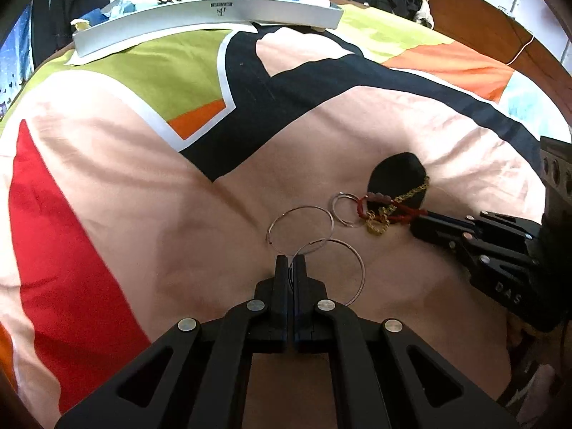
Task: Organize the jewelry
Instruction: 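Grasp the silver hoops with the left tool while the right tool grasps the chain bracelet, then lift the hoops and chain bracelet and carry both toward the white tray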
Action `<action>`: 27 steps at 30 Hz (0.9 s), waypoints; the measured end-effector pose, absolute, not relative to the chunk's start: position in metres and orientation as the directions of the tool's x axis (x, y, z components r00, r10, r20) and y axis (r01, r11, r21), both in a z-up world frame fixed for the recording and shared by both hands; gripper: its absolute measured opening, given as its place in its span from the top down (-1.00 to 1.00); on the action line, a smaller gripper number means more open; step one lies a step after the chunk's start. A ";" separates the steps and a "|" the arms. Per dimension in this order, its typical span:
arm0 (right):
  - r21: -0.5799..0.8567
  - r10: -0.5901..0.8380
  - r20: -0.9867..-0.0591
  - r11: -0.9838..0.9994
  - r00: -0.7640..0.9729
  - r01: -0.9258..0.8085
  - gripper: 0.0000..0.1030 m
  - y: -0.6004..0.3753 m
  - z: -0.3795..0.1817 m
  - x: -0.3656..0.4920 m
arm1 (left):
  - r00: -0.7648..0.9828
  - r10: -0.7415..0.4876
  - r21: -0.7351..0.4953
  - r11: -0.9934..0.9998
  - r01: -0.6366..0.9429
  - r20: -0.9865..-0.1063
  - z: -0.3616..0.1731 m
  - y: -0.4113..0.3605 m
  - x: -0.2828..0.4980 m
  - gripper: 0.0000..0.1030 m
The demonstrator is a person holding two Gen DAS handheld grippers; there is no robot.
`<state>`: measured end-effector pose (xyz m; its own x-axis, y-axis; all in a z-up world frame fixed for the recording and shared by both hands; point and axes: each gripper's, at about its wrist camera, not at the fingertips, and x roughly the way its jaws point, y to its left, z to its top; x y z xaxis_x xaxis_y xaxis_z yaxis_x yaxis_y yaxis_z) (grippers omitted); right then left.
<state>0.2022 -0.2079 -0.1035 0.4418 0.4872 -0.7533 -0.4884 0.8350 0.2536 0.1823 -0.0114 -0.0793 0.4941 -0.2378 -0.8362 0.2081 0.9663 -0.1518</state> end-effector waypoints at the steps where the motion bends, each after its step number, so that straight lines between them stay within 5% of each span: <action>1: 0.248 0.485 -0.751 0.836 0.448 -0.490 0.82 -0.208 -0.102 0.201 | 0.498 -0.239 -0.151 0.966 0.210 -0.833 -0.077 -0.011 0.178 1.00; 27: 0.118 0.461 -0.661 0.843 0.591 -0.526 0.88 -0.208 -0.033 0.095 | 0.503 -0.316 -0.215 0.944 0.250 -0.804 -0.063 -0.004 0.104 1.00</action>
